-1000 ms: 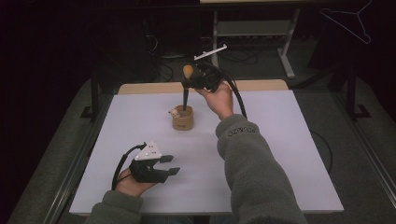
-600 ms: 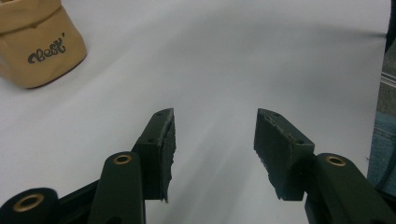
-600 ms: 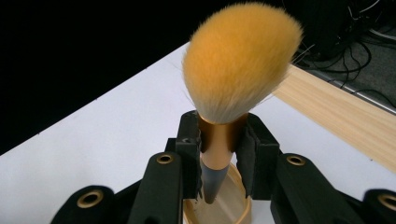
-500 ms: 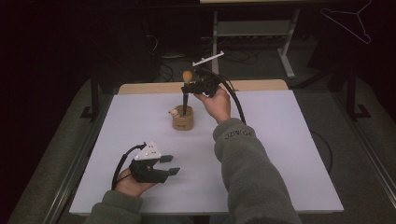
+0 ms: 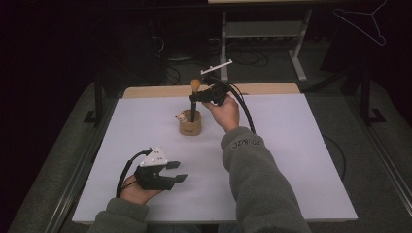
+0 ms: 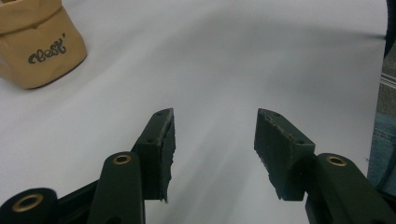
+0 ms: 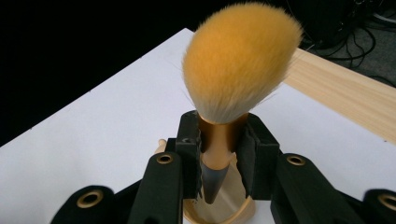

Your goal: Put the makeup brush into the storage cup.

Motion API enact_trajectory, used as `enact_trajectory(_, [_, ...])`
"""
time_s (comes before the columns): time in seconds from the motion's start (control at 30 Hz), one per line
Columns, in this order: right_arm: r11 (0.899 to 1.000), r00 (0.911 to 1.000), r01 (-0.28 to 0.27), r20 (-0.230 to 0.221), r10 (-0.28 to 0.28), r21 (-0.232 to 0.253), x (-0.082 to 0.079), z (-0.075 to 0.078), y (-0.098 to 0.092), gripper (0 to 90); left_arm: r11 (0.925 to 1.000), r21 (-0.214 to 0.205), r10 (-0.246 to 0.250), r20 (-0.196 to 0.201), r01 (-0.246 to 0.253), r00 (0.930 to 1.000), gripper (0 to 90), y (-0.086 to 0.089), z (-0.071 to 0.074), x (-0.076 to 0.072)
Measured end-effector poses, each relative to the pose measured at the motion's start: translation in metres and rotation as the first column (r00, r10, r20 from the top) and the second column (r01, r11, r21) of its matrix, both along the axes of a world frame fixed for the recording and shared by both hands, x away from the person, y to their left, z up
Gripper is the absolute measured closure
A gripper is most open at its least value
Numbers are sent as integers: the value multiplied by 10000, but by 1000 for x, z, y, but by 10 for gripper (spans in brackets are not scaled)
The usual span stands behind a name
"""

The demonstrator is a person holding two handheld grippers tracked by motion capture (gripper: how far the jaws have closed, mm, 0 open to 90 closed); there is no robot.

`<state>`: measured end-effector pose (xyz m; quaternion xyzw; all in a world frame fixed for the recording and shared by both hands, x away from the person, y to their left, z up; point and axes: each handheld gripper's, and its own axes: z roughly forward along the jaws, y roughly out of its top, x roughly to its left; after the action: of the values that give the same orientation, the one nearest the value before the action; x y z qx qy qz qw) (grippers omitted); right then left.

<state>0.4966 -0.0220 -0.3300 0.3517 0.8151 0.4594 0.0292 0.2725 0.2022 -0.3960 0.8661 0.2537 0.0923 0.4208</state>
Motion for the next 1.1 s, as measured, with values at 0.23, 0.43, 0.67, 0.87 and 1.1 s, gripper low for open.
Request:
enact_trajectory(0.23, [10000,9998,77,-189,-77,16,0,-6,1,705,10000,-46,40,-69,-41,10000,475,0,0,0])
enact_trajectory(0.43, [9999,9996,62,-273,-60,81,-1,-14,3,705,10000,4,-26,5,26,10000,475,0,0,0])
enact_trajectory(0.67, [9995,9980,244,-589,-232,206,0,-28,-1,703,10000,3,-9,-53,9,10000,474,0,0,0])
enact_trajectory(0.87, [9986,9967,377,-735,-349,369,0,-32,-5,688,10000,10,1,-61,-1,10000,474,0,-1,0])
enact_trajectory(1.1, [9977,9934,633,-978,-604,261,-1,-37,-13,603,10000,9,21,-55,-21,10000,470,0,-1,0])
